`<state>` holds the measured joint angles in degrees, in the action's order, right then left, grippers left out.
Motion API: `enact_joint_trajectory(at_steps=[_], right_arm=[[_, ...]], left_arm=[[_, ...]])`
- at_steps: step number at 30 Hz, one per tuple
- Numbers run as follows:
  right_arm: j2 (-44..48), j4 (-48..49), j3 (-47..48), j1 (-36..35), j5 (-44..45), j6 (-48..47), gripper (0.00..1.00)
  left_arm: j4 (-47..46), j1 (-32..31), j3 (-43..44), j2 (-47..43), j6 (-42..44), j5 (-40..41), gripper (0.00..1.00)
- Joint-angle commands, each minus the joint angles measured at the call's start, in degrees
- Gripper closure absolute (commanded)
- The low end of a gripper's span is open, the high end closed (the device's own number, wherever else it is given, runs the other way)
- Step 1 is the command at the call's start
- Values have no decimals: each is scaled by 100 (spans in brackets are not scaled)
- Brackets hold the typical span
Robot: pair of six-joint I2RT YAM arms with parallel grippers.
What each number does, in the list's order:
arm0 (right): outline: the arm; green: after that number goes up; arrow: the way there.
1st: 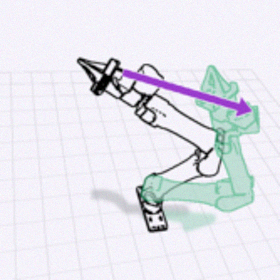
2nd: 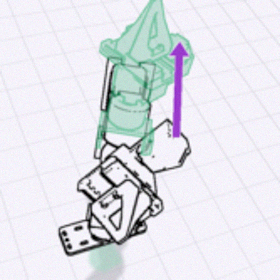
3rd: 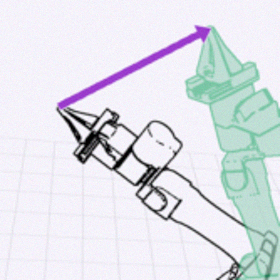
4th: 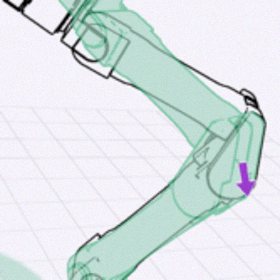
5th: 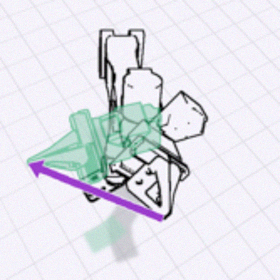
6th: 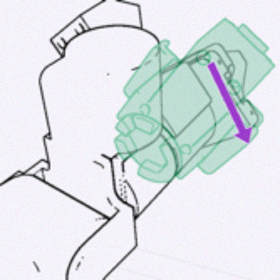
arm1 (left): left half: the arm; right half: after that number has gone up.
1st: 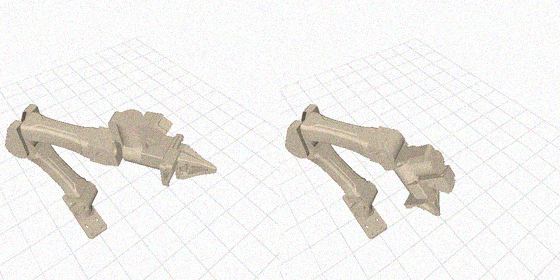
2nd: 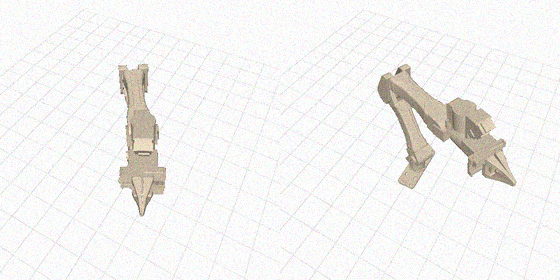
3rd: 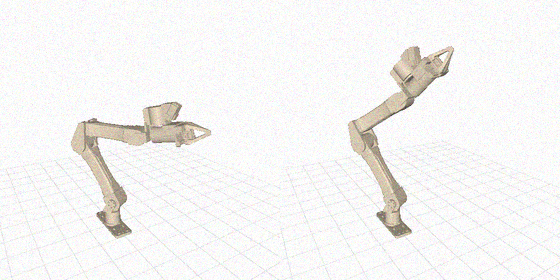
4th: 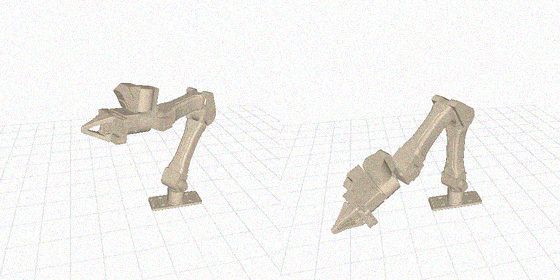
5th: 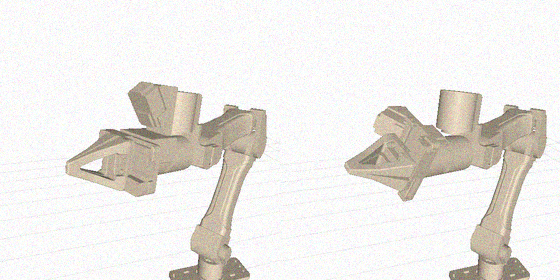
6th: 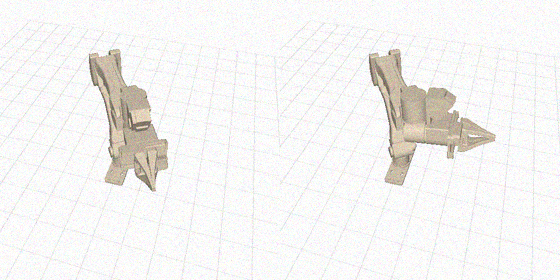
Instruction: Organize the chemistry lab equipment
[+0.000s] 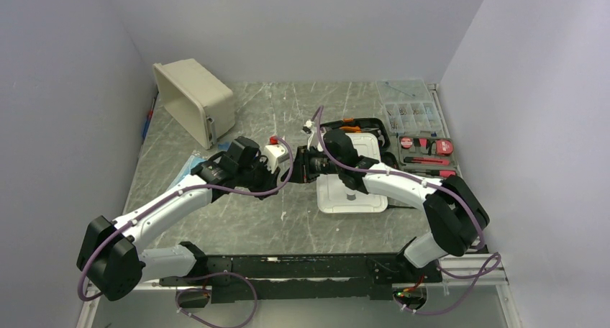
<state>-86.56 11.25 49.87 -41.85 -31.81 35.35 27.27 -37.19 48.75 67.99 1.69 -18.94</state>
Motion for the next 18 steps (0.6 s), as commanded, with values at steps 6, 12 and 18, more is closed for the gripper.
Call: enact_joint_trajectory(at_steps=[6, 12, 18], right_arm=[[478, -263, 72, -42, 947, -378, 90], [1011, -1723, 368, -58, 2714, -1069, 93], [750, -2527, 920, -172, 4120, -1492, 95]], left_arm=[[-140, -3, 93, -111, -91, 80, 25], [-141, 464, 99, -617, -127, 416, 1], [-421, 1534, -163, -1457, -660, 788, 1]])
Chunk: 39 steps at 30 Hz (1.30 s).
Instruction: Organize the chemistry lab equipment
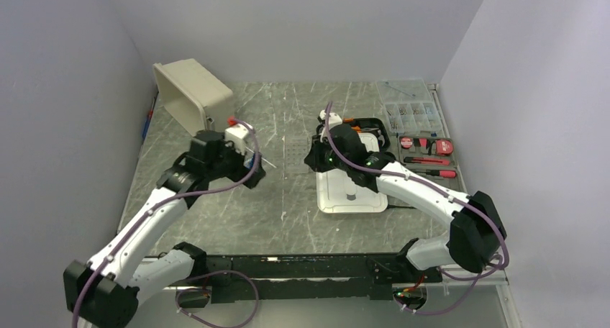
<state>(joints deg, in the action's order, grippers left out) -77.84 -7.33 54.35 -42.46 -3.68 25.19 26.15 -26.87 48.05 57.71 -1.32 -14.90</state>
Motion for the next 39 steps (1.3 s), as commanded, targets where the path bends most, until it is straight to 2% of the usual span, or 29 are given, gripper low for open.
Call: enact_joint_trajectory(at_steps=[1, 6, 16, 39], right_arm=[[-222, -746, 584, -165, 1501, -571, 95], [-835, -1041, 1201, -415, 2307, -898, 95], [-1900, -1081, 1950, -439, 2364, -1116, 95], [-2492, -1141, 2241, -440, 2499, -1130, 96]], left_arm=[[-281, 610, -97, -460, -413, 515, 1], [-90, 683, -94, -446, -483, 1176, 1], [-140, 564, -156, -497, -383, 1140, 1], [-58, 446, -123, -340, -316, 1179, 1]])
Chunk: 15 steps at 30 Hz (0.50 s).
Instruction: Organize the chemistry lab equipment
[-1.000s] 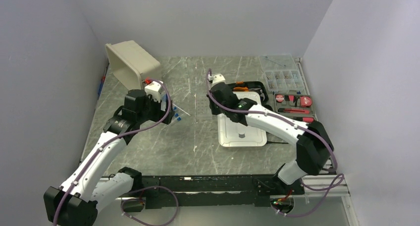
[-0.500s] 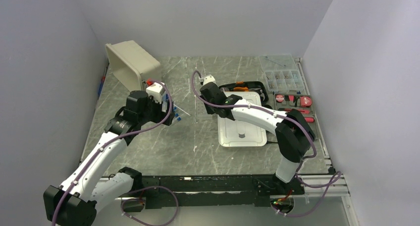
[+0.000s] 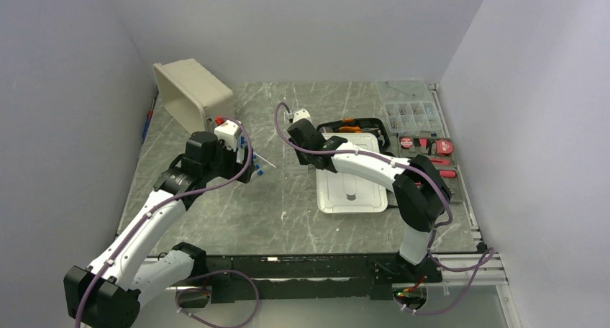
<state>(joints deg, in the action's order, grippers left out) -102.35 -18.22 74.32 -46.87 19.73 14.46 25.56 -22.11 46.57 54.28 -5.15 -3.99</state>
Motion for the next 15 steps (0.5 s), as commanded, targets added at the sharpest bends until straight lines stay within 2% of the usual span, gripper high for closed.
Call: enact_joint_trajectory(at_steps=[1, 15], right_arm=[[-40, -46, 234, 1, 153, -54, 96], [-289, -94, 302, 7, 141, -18, 96]], left_arm=[[-3, -30, 23, 3, 66, 84, 1], [32, -47, 39, 91, 75, 72, 1]])
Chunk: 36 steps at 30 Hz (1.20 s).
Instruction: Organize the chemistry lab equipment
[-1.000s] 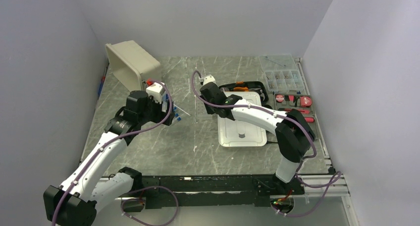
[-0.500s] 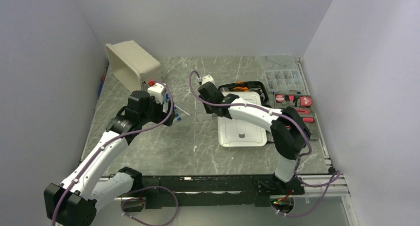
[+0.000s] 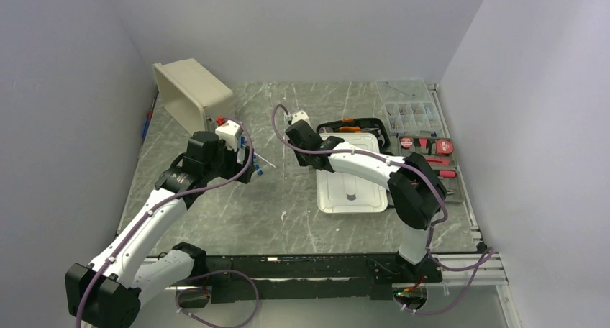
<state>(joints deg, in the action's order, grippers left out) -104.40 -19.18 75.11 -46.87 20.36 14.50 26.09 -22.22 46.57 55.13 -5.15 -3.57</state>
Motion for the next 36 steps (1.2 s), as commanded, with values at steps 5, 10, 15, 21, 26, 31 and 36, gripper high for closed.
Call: enact_joint_trajectory(at_steps=[5, 10, 15, 21, 26, 31, 36], right_arm=[[-138, 18, 215, 11, 74, -4, 96], [-149, 58, 171, 17, 98, 22, 96], [-186, 90, 117, 15, 112, 59, 96], [-160, 207, 13, 18, 127, 101, 96], [-151, 288, -85, 26, 120, 167, 96], [-117, 408, -212, 32, 152, 228, 96], [-102, 442, -277, 36, 144, 265, 96]], left_arm=[[-1, -45, 54, 24, 75, 39, 1], [-10, -46, 48, 24, 84, 46, 1], [2, -55, 52, 32, 84, 56, 1], [0, -55, 52, 32, 93, 57, 1], [10, -63, 53, 41, 93, 49, 1], [9, -62, 52, 50, 93, 34, 1], [10, -72, 54, 50, 101, 34, 1]])
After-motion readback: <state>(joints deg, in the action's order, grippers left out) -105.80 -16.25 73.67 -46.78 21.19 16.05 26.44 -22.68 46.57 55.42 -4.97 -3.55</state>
